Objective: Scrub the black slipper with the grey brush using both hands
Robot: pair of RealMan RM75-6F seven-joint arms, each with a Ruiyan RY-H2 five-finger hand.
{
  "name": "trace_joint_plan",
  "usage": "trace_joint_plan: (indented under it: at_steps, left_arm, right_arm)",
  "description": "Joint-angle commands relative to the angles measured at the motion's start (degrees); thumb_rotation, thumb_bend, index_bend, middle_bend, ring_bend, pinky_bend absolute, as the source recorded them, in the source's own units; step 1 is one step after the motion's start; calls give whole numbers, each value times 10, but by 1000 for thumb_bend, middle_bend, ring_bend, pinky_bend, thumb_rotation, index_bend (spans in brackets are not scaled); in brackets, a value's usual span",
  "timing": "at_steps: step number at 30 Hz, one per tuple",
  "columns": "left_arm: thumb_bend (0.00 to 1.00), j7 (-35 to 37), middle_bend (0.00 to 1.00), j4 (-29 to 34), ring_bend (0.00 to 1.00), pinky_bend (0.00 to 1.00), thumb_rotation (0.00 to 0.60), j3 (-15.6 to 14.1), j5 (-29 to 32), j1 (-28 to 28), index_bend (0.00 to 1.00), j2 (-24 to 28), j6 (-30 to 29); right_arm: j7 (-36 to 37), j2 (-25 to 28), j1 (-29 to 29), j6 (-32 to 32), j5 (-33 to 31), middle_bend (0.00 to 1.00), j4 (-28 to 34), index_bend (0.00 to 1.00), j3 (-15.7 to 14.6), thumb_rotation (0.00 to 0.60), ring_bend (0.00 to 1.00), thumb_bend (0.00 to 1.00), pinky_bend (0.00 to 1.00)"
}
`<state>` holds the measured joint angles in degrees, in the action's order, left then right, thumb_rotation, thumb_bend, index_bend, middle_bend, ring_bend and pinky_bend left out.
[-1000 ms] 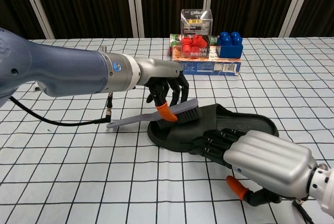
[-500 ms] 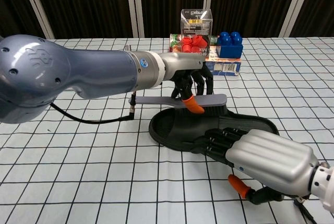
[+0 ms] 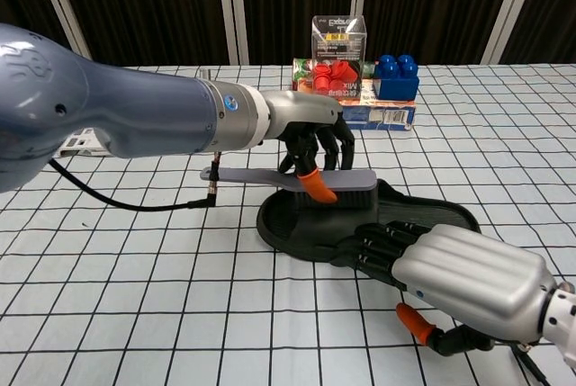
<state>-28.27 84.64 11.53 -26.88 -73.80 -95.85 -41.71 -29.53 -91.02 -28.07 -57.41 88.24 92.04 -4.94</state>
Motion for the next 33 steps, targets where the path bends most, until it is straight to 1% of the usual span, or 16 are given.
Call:
trace_joint_plan:
  at_steps: [1,3,5,7,9,12,14,16,18,20,23,26,29,30,31,33]
  left_arm:
    - [716,-60,770,40,654,666,600,-35,67,-28,672,36,-31]
    - [716,-91,770,63,654,666,600,-49,107,-41,672,49,-54]
    - [716,-109,770,81,654,666,600,-56,133,-50,673,59,-69]
    - [716,-113,770,93,654,666,600,-56,139,-50,672,65,-82]
    - [716,-110,770,104,654,666,600,-56,132,-46,672,72,-90]
    - [716,-90,770,120,654,666,600,-51,92,-29,671,82,-103]
    - [716,-75,770,135,654,666,600,-50,64,-16,671,95,-106]
    - [716,-68,770,144,654,666,600,-51,50,-9,671,104,-106]
    - [716,-63,770,155,654,666,600,-58,35,1,671,115,-108]
    - [716,-57,770,172,654,666,600,-66,18,13,671,129,-109]
    - [716,-44,770,193,654,666,600,-78,-4,30,671,150,-105]
    - [716,-29,770,215,654,665,600,-98,-44,56,670,178,-105]
    - [716,-13,770,229,654,667,600,-121,-85,83,668,204,-107]
    - [716,-5,770,234,653,667,600,-135,-106,99,668,216,-108]
    - [716,0,769,237,653,668,600,-143,-123,108,667,222,-109]
    - [716,14,767,234,652,668,600,-174,-186,144,666,235,-125]
  right_arm:
    - [-4,1,0,-1,-1,52,3,0,1,600,5,750,74]
    - [-8,4,1,-4,-1,52,6,0,1,600,5,750,74]
    - [-10,6,2,-5,-2,52,9,0,2,600,5,750,74]
    - [-12,7,2,-6,-3,51,12,0,2,600,5,750,74]
    - [-12,9,4,-9,-4,48,15,0,3,600,5,750,70]
    - [-14,14,8,-21,-2,35,21,0,5,600,2,750,62]
    - [-29,23,15,-39,2,14,28,0,6,600,0,750,57]
    - [-50,32,21,-49,-2,2,38,0,7,600,0,750,38]
    - [-92,53,30,-59,-19,0,56,0,10,600,0,736,11]
    - [-131,76,38,-65,-50,0,90,0,15,600,0,701,0]
    - [-157,99,48,-81,-76,0,120,0,21,600,0,681,0]
    - [-165,120,62,-108,-87,0,139,0,26,600,0,672,0]
    - [-157,138,73,-129,-87,0,149,0,27,600,0,671,0]
    - [-148,149,81,-142,-86,0,153,0,27,600,0,671,0]
    - [-142,155,85,-148,-84,0,155,0,26,600,0,671,0]
    - [-119,170,99,-168,-75,0,156,0,21,600,0,671,0]
